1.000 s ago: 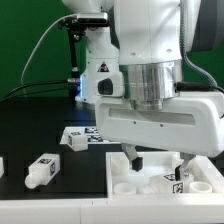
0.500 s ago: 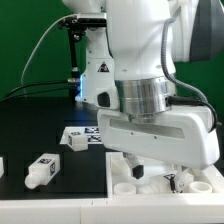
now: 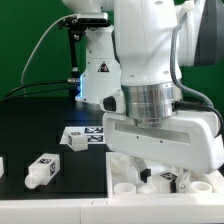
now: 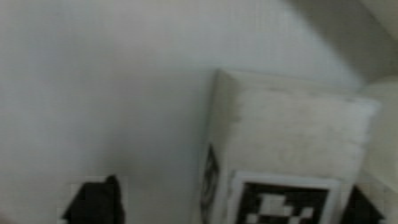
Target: Assemble square table
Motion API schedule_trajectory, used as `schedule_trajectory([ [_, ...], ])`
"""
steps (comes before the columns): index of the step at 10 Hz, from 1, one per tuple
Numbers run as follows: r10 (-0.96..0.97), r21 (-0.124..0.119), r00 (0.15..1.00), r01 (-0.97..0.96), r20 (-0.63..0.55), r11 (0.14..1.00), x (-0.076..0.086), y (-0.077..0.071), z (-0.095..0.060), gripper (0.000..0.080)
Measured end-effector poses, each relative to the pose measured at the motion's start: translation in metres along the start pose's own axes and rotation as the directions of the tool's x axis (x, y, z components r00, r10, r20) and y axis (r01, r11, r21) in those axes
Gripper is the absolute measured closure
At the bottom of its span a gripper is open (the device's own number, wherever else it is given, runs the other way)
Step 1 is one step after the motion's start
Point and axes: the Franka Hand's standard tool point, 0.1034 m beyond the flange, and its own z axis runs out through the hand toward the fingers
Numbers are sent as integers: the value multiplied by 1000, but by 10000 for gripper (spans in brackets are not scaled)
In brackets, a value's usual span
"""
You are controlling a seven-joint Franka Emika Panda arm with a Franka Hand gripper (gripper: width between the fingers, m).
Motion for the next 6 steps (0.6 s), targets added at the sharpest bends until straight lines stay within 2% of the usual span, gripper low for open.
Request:
schedule_trajectory([
  [1,0,0,1000,0,0,1000,0,0,0,536],
  [3,-1,0,1000,1,0,1000,0,0,0,534],
  [5,-14,13,1000,14,3,1000,-1,-1,-20,534],
  [6,3,21,1000,-3,7,1000,-6,4,-32,534],
])
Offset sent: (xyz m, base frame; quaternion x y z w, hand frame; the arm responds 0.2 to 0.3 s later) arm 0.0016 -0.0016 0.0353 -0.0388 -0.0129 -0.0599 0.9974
